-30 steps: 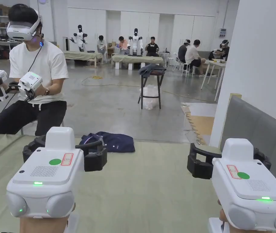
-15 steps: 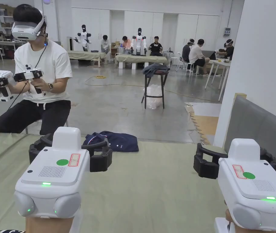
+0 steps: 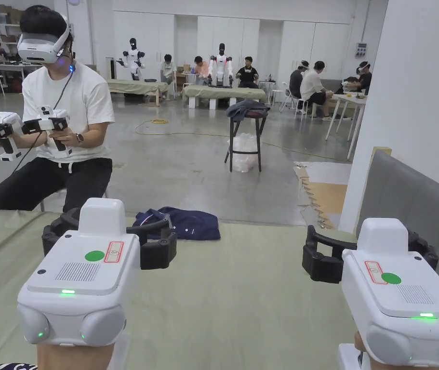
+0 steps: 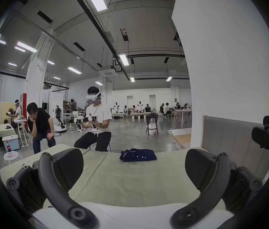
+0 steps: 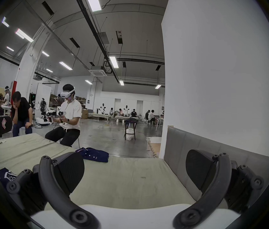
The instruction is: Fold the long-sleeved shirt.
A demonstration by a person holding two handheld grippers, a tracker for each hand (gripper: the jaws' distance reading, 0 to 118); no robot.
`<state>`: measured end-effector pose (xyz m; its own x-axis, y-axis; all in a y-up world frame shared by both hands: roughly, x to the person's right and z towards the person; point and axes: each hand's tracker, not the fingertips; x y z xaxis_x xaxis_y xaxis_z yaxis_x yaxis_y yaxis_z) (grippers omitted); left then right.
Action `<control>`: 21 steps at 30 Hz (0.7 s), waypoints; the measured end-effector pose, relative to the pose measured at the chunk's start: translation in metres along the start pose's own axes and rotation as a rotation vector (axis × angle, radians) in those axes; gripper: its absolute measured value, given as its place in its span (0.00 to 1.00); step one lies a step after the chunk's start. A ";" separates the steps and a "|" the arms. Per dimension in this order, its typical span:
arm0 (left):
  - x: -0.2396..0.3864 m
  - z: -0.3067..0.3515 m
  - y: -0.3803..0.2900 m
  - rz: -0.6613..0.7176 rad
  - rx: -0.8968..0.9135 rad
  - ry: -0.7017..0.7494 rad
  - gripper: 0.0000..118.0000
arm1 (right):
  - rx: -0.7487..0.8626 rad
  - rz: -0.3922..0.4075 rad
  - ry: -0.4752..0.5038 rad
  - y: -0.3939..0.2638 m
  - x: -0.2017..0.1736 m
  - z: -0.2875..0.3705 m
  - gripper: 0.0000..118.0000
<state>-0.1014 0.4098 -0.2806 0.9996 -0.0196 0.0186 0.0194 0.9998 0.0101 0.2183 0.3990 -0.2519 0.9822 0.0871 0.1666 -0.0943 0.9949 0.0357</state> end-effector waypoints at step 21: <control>0.000 0.010 -0.005 -0.015 0.000 -0.006 0.03 | 0.033 0.000 -0.008 -0.005 0.001 0.021 0.00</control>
<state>-0.1017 0.4051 -0.2705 0.9991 -0.0343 0.0249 0.0341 0.9994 0.0102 0.2162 0.3927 -0.2308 0.9808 0.0862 0.1748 -0.0994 0.9927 0.0682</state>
